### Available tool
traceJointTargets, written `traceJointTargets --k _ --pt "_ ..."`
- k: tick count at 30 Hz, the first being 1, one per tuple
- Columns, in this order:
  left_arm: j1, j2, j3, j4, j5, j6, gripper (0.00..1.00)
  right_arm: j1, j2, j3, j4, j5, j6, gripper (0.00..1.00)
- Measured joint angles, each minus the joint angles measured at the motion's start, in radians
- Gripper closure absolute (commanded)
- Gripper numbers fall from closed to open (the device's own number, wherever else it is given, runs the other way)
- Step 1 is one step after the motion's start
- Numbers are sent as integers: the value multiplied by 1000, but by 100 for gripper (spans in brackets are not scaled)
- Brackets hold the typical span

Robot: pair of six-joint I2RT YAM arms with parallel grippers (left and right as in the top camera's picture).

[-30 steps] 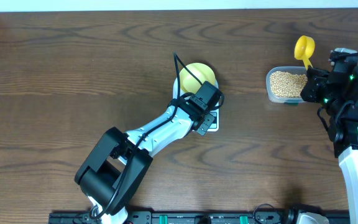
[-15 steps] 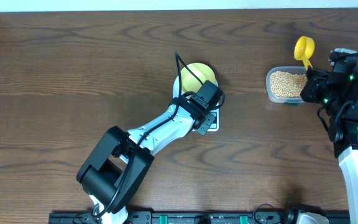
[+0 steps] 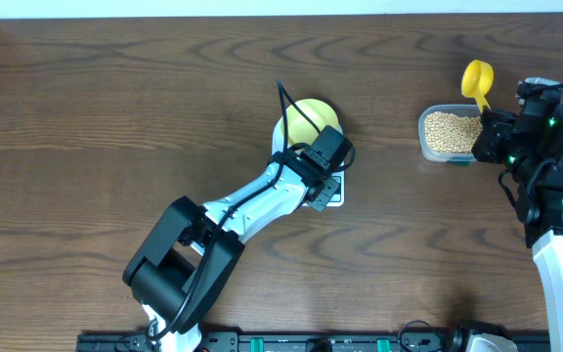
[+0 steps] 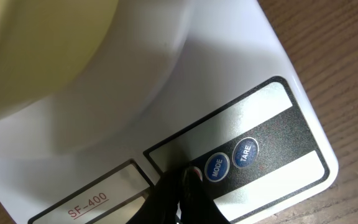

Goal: Scoop item into bowl and weigh 50g on scale

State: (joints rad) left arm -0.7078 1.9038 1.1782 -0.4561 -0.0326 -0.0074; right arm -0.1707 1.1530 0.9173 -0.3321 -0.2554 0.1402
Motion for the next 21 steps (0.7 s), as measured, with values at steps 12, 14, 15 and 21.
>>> traceJointTargets --k 12,14,15,21 --pt "-2 3 5 -8 4 -5 92 0 0 0 0 0 0 99" --pt "-2 0 5 -8 4 -8 93 0 0 0 0 0 0 99" --pt "-2 -2 5 -8 5 -11 93 0 0 0 -1 0 0 99" --pt "-2 -26 -13 -12 19 -15 92 0 0 0 -23 0 0 99"
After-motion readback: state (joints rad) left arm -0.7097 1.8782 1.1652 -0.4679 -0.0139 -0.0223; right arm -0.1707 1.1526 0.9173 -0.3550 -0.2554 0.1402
